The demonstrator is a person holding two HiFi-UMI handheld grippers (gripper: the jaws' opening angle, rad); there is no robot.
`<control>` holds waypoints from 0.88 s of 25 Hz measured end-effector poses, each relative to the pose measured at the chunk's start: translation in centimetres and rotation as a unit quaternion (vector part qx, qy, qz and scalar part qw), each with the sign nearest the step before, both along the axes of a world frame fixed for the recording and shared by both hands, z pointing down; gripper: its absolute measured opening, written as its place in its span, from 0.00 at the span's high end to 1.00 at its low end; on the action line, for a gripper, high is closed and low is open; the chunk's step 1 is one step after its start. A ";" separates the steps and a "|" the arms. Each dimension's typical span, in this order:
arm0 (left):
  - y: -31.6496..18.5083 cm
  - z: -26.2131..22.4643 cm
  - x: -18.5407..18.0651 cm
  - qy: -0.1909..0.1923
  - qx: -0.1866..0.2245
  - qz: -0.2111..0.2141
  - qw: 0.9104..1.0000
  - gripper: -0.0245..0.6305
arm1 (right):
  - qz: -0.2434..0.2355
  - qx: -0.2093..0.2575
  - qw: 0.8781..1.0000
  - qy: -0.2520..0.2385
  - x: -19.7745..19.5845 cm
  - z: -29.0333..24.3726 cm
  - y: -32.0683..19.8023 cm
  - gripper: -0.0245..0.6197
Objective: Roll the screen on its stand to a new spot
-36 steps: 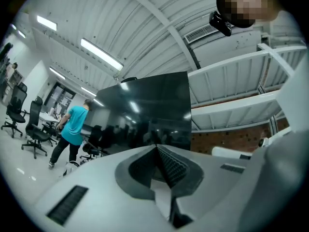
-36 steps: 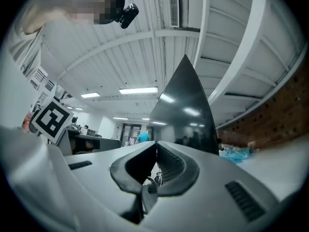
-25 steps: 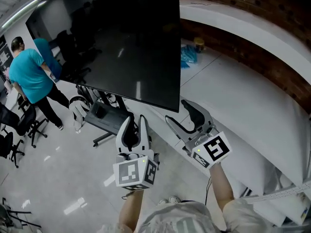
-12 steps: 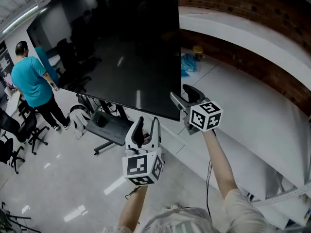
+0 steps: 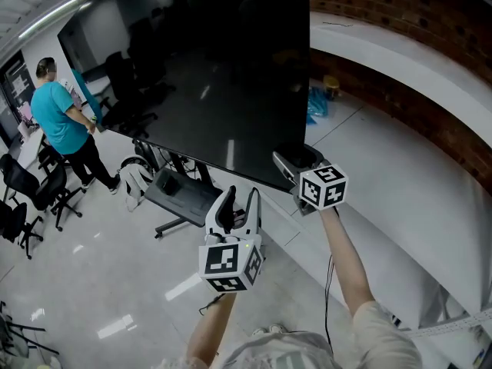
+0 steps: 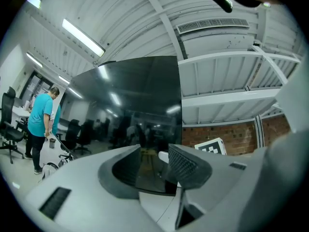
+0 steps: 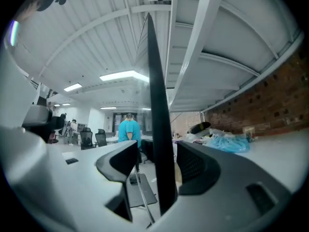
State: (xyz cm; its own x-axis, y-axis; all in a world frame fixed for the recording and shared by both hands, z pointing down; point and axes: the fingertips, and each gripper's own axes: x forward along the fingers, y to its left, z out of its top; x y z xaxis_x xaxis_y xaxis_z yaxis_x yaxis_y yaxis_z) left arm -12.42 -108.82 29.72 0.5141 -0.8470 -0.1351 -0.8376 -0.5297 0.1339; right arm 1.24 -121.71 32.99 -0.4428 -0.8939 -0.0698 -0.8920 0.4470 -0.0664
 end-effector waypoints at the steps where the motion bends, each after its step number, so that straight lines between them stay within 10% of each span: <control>1: 0.0 0.1 -0.1 -0.001 -0.001 -0.002 1.000 0.70 | -0.003 -0.004 1.000 0.010 -0.4 0.5 -0.1 0.55; 19: 0.7 -2.9 -1.1 0.033 0.015 -0.011 0.999 0.70 | -0.099 0.034 0.994 0.014 -6.5 0.4 7.8 0.67; 22: 1.9 -4.7 0.3 0.033 0.031 0.015 0.999 0.57 | -0.120 0.050 0.991 0.009 -8.5 0.3 9.7 0.67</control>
State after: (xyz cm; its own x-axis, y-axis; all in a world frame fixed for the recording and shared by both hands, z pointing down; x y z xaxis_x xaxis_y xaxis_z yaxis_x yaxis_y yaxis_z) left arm -12.08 -106.92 25.00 0.5267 -0.8209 -0.2207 -0.8122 -0.5626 0.1543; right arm -7.25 -112.02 33.33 -0.6447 -0.7509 -0.1431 -0.7592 0.6508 0.0053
